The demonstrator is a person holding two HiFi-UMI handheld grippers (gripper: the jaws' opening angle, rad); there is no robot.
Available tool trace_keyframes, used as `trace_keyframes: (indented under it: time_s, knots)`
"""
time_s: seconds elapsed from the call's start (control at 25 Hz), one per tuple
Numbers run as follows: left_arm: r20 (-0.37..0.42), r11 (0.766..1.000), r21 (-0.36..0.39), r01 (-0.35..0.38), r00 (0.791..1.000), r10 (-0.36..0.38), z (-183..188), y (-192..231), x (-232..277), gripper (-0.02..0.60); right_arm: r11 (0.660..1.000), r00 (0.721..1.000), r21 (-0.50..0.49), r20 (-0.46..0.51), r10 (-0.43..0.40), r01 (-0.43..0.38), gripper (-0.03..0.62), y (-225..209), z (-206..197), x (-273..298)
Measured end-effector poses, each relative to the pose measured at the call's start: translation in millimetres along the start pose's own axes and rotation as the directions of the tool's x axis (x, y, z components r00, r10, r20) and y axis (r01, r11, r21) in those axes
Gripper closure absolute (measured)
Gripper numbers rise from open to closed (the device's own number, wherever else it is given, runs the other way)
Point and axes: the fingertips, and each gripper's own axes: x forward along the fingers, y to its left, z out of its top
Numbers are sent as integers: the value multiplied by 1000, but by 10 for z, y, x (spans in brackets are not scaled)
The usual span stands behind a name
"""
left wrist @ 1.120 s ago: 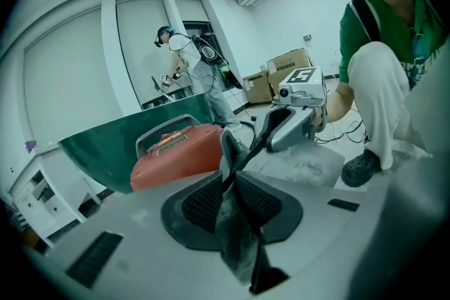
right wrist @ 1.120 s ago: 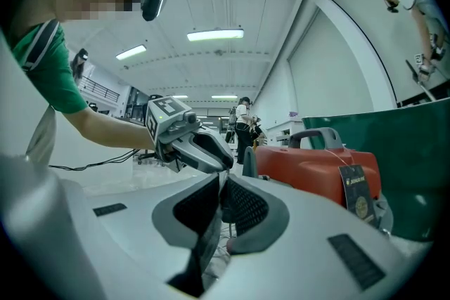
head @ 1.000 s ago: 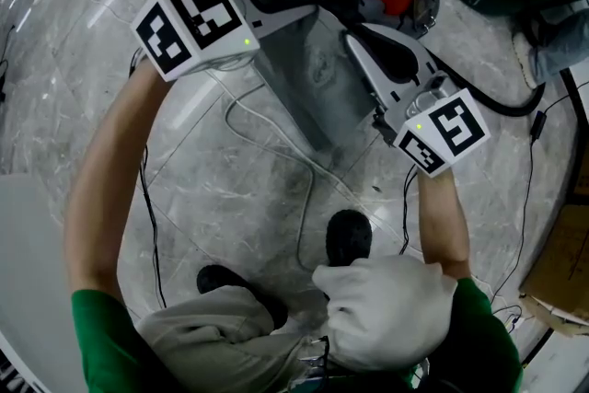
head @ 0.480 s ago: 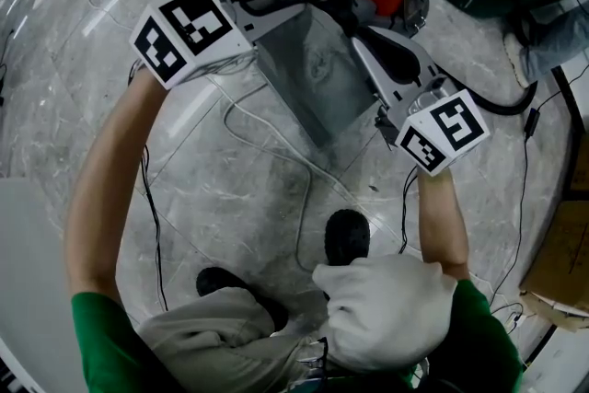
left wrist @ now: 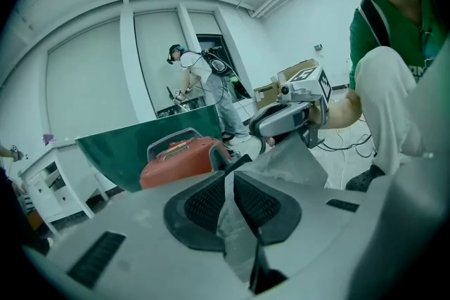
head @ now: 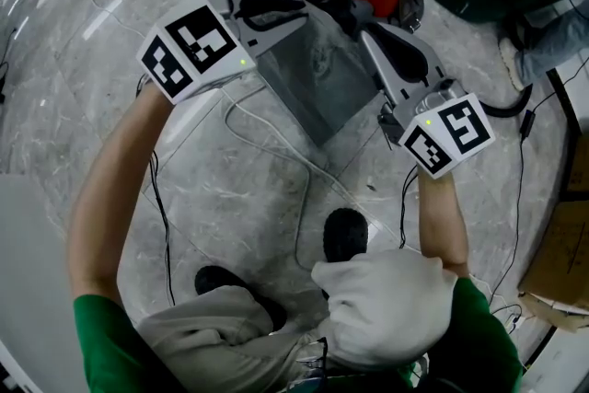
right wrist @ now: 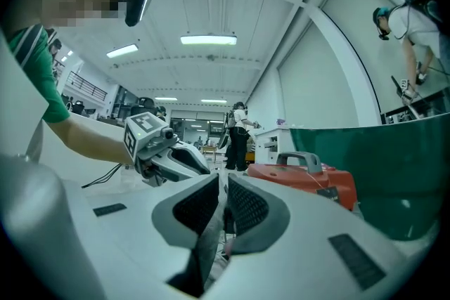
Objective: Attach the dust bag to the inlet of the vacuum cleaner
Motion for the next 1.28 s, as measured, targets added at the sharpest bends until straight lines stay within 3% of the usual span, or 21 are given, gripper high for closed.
trace_keyframes:
  time_s: [0.32,0.84,1.04,1.28]
  knots:
    - [41,997,-60,-53,998,56,19,-31,-66,577,999,999,-41,-34,4,-6,585,140,-56,67]
    - [73,991,-135,2,997,8,-44,-52,-145,578,999,993,-48,-121,-10,4,586,133,-126,190]
    - [107,972,-237,-1,994,27,160,84,-421,578,999,975,-33,-218,-48,42,586,159,131,65]
    - [98,938,-347,13,995,23,612,144,-663,578,997,944,47,-327,-36,54,586,151,660,-113]
